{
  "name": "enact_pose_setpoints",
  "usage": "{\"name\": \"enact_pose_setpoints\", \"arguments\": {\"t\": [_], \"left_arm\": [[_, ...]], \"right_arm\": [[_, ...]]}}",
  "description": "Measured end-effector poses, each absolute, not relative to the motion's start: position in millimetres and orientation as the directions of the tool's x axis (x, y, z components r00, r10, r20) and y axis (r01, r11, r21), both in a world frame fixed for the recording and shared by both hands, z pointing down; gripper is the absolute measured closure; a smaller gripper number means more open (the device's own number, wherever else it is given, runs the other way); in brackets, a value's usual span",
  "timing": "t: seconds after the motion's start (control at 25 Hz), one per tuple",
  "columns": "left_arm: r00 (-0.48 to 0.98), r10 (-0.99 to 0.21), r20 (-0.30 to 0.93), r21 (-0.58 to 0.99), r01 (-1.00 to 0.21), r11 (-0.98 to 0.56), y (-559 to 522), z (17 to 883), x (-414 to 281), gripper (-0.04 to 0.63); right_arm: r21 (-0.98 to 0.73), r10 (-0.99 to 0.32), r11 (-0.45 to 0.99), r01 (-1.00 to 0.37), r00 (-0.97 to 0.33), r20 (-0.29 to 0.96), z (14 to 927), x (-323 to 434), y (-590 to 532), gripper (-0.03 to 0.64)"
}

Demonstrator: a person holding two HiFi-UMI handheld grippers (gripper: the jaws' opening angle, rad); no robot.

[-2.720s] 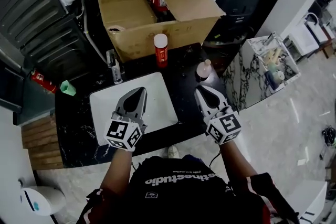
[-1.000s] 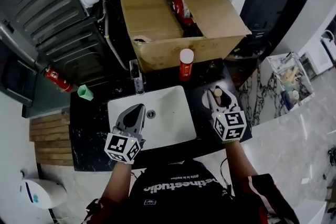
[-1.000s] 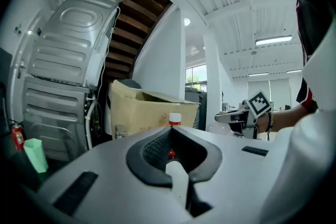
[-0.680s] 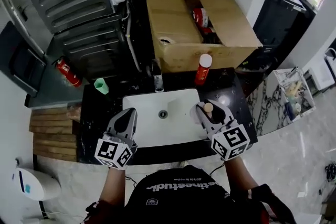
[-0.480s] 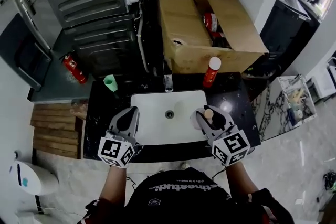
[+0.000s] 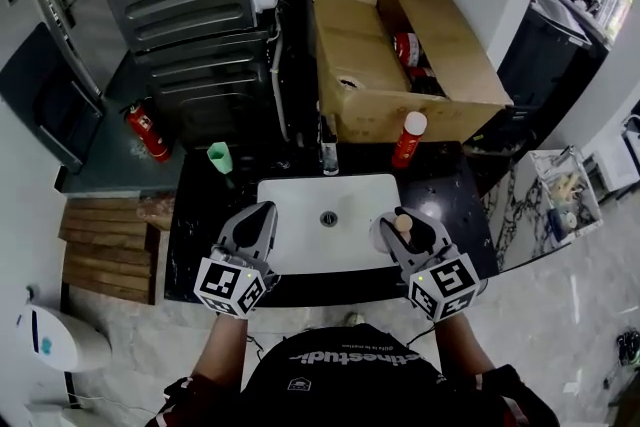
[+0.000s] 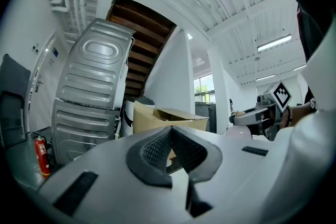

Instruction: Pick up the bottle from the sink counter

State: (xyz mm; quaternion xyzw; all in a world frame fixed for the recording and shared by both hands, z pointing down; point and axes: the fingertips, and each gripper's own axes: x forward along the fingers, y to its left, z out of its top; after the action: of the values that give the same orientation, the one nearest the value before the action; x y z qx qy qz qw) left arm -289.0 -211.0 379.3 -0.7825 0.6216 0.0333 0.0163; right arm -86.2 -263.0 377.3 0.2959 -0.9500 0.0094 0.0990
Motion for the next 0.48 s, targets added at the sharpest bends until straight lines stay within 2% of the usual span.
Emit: {"name": "enact_pose_setpoints", "arguments": {"t": [0.48], "left_arm": [[0.26, -0.962, -0.084, 0.015, -0.965, -0.262, -221.9, 374.5, -272.5, 0.58]], "right_arm": [[0.043, -0.577, 0.814, -0.579, -0.799, 0.171, 370.3, -80.7, -265.2, 0.462]]}}
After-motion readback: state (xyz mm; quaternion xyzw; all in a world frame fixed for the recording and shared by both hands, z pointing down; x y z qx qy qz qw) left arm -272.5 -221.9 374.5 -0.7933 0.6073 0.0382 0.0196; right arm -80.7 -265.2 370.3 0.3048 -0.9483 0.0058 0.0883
